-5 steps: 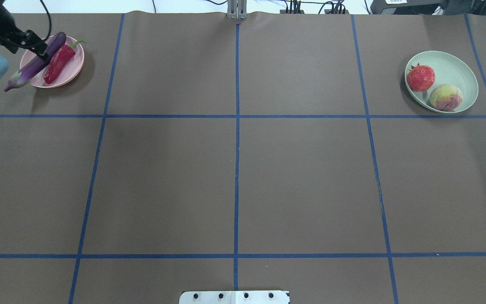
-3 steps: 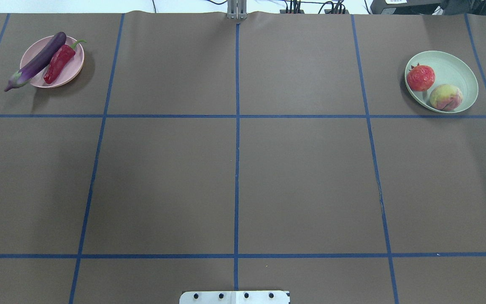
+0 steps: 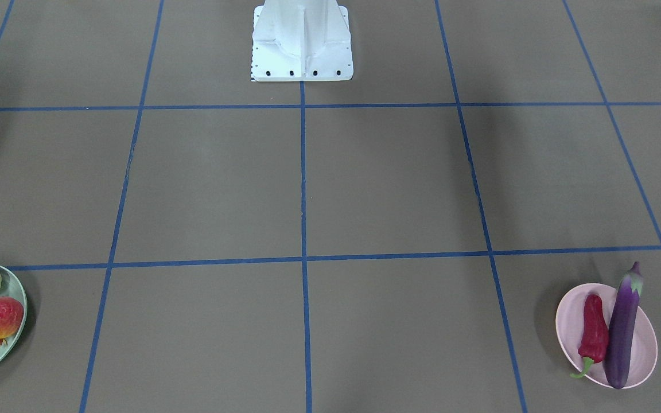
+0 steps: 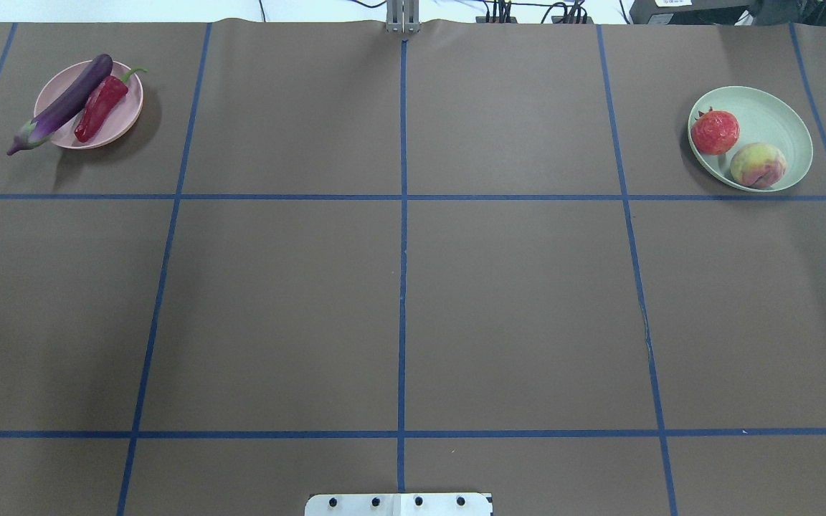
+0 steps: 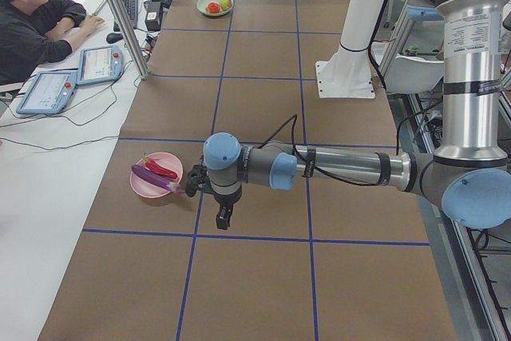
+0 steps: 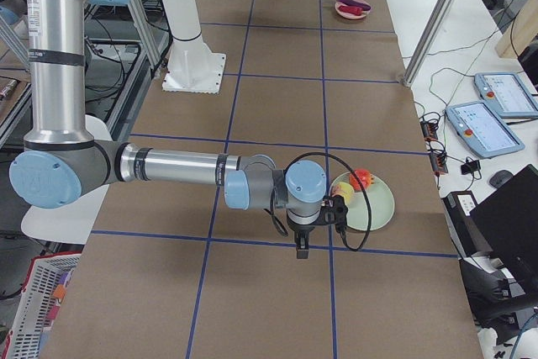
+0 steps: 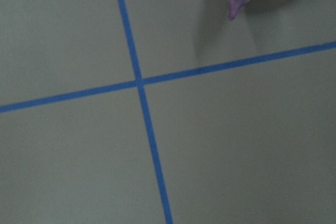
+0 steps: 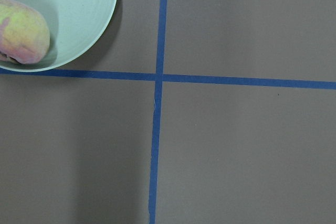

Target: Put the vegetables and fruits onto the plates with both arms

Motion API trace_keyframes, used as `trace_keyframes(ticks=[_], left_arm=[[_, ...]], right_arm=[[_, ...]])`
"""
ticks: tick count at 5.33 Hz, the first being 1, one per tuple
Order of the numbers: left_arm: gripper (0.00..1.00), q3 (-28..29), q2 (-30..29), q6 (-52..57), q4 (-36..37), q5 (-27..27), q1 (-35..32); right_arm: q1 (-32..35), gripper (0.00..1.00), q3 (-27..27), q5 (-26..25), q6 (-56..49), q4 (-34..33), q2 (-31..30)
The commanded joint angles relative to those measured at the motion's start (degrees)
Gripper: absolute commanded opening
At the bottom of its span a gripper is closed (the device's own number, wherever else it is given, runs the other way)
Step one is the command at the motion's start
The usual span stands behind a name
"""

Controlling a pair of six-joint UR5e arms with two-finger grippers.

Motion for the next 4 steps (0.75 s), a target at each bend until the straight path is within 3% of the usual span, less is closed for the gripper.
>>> trace_keyframes(ticks=[1, 4], left_arm=[[1.0, -0.2, 0.7, 0.1, 0.3, -0.3, -1.9], [1.0, -1.7, 1.1, 0.3, -0.6, -0.4, -2.8]], right_arm=[[0.0, 1.0, 0.2, 0.0, -0.1, 0.0, 0.2], [-0.1, 1.0, 0.4, 0.0, -0.4, 0.0, 0.3]])
